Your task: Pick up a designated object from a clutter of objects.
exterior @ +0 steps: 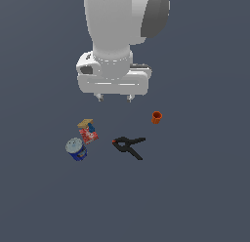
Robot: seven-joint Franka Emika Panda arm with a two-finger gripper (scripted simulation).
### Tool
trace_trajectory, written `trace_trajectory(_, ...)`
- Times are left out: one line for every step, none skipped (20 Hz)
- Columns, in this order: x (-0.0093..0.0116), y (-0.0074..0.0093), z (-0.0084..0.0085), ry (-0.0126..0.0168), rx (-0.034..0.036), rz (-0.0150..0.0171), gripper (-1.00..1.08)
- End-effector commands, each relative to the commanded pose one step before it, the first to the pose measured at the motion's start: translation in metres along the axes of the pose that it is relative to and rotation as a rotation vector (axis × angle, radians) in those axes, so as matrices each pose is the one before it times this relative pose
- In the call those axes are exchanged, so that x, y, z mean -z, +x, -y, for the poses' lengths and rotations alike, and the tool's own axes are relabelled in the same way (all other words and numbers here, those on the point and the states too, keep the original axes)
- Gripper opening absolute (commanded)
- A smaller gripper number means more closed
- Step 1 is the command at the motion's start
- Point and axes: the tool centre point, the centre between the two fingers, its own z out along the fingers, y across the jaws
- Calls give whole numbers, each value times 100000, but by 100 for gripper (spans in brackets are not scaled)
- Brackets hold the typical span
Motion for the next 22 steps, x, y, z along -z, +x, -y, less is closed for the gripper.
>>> trace_trajectory(0,0,-1,0,0,0,100)
trace_trajectory(-24,-7,32,-22,140,62,100)
trace_trajectory(-72,-18,95,-62,413,187,100)
trace_trajectory(-116,-32,154,-102,673,307,100)
trace_trajectory(-158,-44,218,-144,929,429,100)
trace_trajectory(-192,-55,283,-186,1160,546,100)
trace_trajectory(-185,-56,300,-198,1167,565,100)
trace_trajectory(-141,-47,264,-175,952,481,100)
trace_trajectory(-96,-39,225,-149,729,391,100)
trace_trajectory(-51,-30,177,-118,486,289,100)
trace_trajectory(-8,-19,116,-77,227,168,100)
trace_trajectory(44,-25,32,0,0,0,100)
trace_trajectory(-1,20,-4,-13,-97,0,100)
trace_trajectory(-9,11,-62,37,-86,-75,100)
trace_trajectory(-38,10,-77,54,18,-80,100)
trace_trajectory(-81,17,-84,47,121,-47,100)
trace_trajectory(-110,16,-93,64,235,-50,100)
trace_trajectory(-146,18,-112,70,321,-44,100)
trace_trajectory(-179,20,-132,81,404,-45,100)
trace_trajectory(-211,21,-154,94,476,-53,100)
trace_trajectory(-238,22,-184,108,523,-72,100)
trace_trajectory(-268,23,-216,126,576,-98,100)
